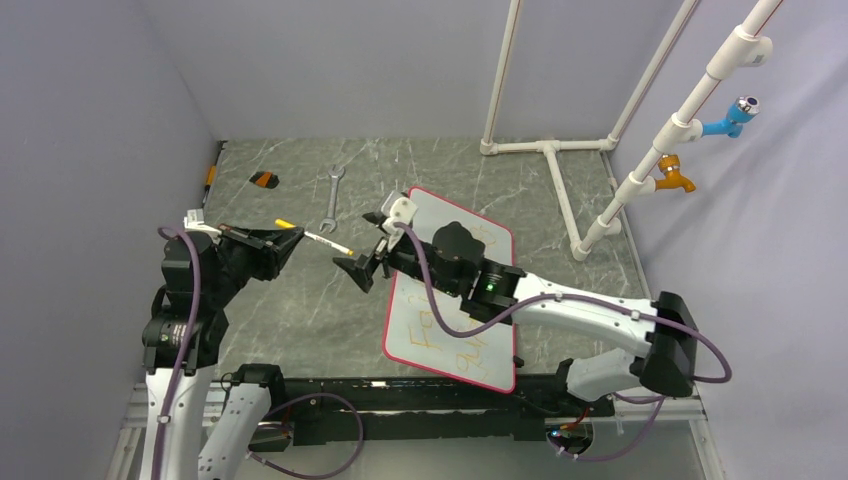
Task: Write a sentence on the whiteboard
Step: Put down the whiteboard marker at the center of the board.
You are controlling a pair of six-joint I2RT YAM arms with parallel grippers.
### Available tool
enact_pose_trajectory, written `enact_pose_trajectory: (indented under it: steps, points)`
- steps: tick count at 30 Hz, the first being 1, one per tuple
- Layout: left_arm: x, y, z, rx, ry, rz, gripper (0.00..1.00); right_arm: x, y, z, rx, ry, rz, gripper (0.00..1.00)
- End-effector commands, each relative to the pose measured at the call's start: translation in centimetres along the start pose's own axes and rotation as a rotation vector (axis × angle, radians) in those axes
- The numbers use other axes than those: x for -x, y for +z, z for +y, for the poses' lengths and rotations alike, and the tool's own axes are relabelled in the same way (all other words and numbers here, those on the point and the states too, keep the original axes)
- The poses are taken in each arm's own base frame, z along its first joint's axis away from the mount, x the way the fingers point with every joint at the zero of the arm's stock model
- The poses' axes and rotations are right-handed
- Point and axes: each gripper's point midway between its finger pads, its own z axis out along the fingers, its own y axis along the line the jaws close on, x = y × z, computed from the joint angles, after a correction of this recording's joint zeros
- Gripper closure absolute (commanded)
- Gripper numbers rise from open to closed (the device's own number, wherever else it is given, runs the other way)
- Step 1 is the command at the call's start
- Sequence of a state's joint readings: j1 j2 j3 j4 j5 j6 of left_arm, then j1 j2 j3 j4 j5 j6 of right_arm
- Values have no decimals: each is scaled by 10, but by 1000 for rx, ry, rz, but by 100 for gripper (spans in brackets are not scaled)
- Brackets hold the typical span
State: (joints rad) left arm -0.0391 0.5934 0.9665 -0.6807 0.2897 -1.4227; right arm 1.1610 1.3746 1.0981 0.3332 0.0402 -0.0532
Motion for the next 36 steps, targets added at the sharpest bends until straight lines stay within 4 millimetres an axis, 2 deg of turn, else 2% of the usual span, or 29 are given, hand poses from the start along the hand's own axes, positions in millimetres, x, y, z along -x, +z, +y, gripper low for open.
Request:
enact_pose_trajectory:
  steps: [1, 8, 16, 23, 28, 36]
  points:
    - [18, -12, 2, 63, 84, -110, 100, 18, -27, -27, -137, -22, 12, 0]
    - [35, -9, 34, 225, 262, -166, 100, 36, -64, -49, -251, -18, 35, 0]
    - [47, 9, 104, 528, 523, -47, 100, 40, -98, -63, -328, -14, 45, 0]
    - [48, 36, 164, 667, 690, 78, 100, 36, -122, -69, -365, -8, 57, 0]
    - [33, 57, 210, 850, 765, 200, 100, 30, -136, -74, -391, -7, 83, 0]
    - [5, 99, 244, 1038, 905, 289, 100, 24, -159, -80, -431, 1, 97, 0]
